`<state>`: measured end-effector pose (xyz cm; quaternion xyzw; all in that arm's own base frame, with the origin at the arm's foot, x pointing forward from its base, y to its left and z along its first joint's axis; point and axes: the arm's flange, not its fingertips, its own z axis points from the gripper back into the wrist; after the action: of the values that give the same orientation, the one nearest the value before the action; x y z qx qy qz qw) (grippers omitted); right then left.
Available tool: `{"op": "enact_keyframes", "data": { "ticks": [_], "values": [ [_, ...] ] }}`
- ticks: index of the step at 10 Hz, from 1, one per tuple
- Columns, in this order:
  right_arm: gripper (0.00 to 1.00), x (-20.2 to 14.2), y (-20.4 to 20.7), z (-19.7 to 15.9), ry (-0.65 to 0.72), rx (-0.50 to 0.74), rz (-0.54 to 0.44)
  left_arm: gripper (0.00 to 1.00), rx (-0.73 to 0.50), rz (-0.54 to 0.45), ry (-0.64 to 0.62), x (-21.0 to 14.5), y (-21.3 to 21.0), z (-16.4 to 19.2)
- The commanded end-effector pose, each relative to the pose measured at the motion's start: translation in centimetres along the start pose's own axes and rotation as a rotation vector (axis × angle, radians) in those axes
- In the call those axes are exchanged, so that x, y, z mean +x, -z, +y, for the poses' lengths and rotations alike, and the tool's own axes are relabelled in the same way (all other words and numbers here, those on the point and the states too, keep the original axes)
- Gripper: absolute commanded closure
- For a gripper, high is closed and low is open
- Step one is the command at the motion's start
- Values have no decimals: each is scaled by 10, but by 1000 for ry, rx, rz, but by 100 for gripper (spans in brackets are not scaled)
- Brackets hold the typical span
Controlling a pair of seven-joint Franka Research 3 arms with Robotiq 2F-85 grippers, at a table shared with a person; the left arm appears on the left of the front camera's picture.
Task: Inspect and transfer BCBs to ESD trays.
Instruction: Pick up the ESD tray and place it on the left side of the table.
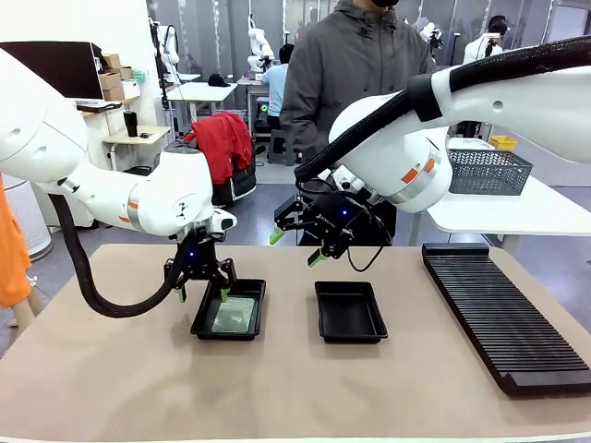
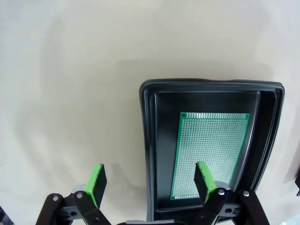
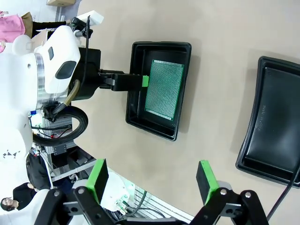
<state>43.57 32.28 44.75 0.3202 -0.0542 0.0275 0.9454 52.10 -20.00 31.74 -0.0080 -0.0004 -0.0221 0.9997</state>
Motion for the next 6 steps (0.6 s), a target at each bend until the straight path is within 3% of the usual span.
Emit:
{"op": "enact_keyframes", "data": {
  "ticks": [1,6],
  "values": [
    [0,2,0,2,13,-19,-2,0,0,-3,3,-1,-2,-1],
    [0,2,0,2,13,-19,-2,0,0,-3,3,-1,-2,-1]
  ]
}}
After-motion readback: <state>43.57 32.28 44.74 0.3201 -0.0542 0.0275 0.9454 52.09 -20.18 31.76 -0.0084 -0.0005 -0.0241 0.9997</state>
